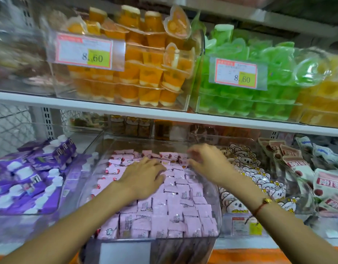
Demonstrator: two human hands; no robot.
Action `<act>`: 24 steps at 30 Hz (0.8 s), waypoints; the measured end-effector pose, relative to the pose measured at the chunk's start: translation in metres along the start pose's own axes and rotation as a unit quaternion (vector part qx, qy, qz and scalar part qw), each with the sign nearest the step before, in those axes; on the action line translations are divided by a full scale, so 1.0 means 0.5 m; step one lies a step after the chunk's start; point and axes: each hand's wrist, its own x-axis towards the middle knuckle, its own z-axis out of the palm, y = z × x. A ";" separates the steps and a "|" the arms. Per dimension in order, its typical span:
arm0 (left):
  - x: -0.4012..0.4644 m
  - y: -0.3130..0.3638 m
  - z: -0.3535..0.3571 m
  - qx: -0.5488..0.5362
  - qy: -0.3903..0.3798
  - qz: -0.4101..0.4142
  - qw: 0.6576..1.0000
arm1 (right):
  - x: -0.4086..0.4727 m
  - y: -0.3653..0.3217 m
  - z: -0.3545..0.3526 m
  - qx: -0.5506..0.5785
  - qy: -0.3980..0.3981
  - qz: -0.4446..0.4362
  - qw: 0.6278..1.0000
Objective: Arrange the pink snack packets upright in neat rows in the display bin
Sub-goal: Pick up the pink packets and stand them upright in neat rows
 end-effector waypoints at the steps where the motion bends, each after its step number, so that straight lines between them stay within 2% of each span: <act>1: 0.002 -0.002 0.000 -0.005 0.001 -0.002 1.000 | 0.021 -0.005 0.006 -0.018 -0.032 -0.006 0.999; 5: 0.018 -0.003 -0.014 -0.002 -0.008 -0.007 1.000 | 0.089 -0.012 0.039 -0.086 -0.125 0.001 0.988; 9: 0.045 -0.002 -0.021 -0.028 0.014 0.009 0.999 | 0.136 -0.015 0.066 -0.116 -0.160 0.012 0.980; 13: 0.052 -0.011 -0.018 -0.056 -0.048 0.038 0.997 | 0.157 -0.002 0.071 -0.127 -0.211 -0.004 0.969; 17: 0.046 -0.020 -0.016 -0.033 -0.092 0.043 0.994 | 0.165 0.004 0.082 -0.133 -0.190 -0.019 0.972; 21: 0.038 -0.018 -0.015 -0.021 -0.096 0.049 0.994 | 0.166 0.012 0.094 -0.129 -0.156 -0.016 0.979; 24: 0.037 -0.015 -0.018 -0.012 -0.084 0.049 0.995 | 0.165 0.014 0.094 -0.103 -0.174 0.004 0.979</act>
